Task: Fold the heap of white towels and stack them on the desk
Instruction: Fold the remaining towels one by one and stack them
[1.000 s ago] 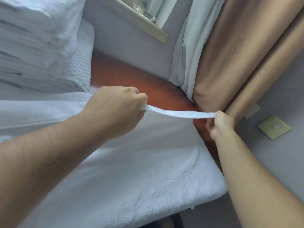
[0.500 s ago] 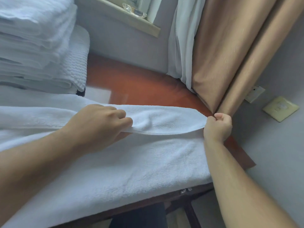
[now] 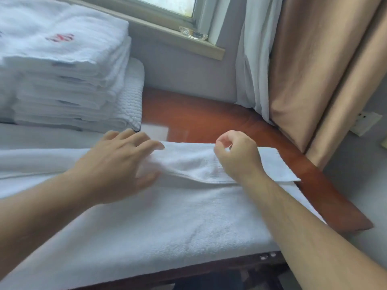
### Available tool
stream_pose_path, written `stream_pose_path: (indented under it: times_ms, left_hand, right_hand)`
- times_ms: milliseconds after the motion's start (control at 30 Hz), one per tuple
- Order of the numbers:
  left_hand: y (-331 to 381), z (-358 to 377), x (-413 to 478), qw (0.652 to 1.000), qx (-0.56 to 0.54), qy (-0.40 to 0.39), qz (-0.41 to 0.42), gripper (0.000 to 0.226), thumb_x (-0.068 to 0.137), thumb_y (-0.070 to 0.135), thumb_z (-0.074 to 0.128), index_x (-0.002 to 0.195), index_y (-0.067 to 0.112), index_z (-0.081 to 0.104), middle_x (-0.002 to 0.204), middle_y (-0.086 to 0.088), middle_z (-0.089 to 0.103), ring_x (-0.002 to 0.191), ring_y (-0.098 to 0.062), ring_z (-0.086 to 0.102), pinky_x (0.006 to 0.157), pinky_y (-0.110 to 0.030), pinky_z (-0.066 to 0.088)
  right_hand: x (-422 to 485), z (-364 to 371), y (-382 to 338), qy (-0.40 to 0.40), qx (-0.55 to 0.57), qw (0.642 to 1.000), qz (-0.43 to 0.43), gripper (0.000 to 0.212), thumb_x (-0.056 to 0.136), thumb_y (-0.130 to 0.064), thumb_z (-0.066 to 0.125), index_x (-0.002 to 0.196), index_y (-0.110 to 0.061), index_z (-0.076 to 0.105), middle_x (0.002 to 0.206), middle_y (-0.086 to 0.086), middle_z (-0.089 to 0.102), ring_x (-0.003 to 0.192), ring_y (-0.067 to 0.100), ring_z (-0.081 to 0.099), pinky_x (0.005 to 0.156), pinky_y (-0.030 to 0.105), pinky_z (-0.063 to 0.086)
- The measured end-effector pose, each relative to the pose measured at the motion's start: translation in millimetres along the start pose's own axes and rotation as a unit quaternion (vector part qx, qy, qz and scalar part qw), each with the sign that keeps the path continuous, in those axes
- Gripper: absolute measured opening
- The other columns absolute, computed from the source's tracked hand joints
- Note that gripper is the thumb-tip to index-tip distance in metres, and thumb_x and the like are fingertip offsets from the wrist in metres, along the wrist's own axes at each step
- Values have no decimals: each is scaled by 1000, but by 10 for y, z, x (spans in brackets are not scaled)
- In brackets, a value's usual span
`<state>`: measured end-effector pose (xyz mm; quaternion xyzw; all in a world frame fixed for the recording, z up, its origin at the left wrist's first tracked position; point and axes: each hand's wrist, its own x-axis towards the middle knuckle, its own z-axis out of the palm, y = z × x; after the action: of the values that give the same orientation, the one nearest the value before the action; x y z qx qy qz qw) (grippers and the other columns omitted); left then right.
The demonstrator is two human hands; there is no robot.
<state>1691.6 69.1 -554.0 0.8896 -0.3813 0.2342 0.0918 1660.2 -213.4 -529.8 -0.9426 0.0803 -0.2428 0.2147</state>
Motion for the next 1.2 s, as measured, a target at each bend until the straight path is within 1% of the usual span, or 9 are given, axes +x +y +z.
stream_pose_path:
  times_ms: [167,333,500,600,700,867,933,1033,1200]
  left_hand:
    - [-776,-433,-739,954,-1,34,-297,32,94,45,46,111,29,66,109,-1,63,108,-31,55,90,-46,42]
    - [-1457,-810,-1449,787,4,-32,-617,29,91,50,54,87,22,62,80,-3,62,86,-29,52,76,-37,41]
    - [-1635,-852,-1457,761,-60,-72,-642,65,92,68,41,80,9,65,86,-8,63,84,-31,57,74,-36,42]
    - [-1597,-835,-1287,773,-122,-48,-620,52,91,59,56,73,11,67,71,-4,62,67,-22,57,58,-29,40]
    - [-1570,-758,-1161,785,-113,-16,-609,35,94,38,57,70,14,63,70,-6,60,67,-27,55,57,-29,38]
    - [-1627,-708,-1055,732,-165,138,-646,37,103,36,48,106,2,62,102,-21,65,96,-40,62,77,-38,47]
    - [-1647,-730,-1046,708,-273,173,-628,26,102,30,54,97,7,63,80,-15,61,71,-34,56,58,-32,47]
    - [-1724,-831,-1122,704,-390,95,-586,24,92,29,73,113,20,67,94,-3,68,54,-14,52,44,-22,40]
    - [-1867,-912,-1261,713,-418,3,-563,25,88,13,73,99,35,80,85,4,76,72,-22,43,63,-28,37]
  right_hand:
    - [-430,580,-1228,-131,95,969,-185,11,87,-21,63,82,-16,70,82,-2,66,84,21,58,81,42,48]
    - [-854,878,-1927,-119,68,893,-429,12,88,-21,65,88,-12,73,87,5,65,83,28,57,76,40,47]
    - [-1031,1058,-2096,-254,95,856,-439,22,96,-28,57,105,-15,71,114,-2,67,108,19,57,100,32,42]
    - [-1007,1030,-2042,-271,112,855,-429,23,95,-27,57,111,-16,70,127,-3,64,122,15,52,107,20,33]
    - [-992,961,-1928,-260,58,864,-427,34,95,-37,50,119,-19,67,140,0,56,133,20,45,113,32,32]
    - [-948,864,-1757,-303,3,878,-370,61,92,-53,34,141,-23,54,154,1,45,144,22,33,119,34,19]
    - [-926,855,-1722,-282,-16,881,-380,59,93,-52,34,133,-17,61,144,7,55,135,25,45,115,35,30]
    - [-905,831,-1706,-153,-51,913,-374,26,88,-32,58,96,-12,71,106,9,64,99,31,57,83,42,49]
    - [-747,845,-1748,-55,-143,932,-328,24,62,0,77,82,-12,69,87,11,63,77,35,59,65,40,43]
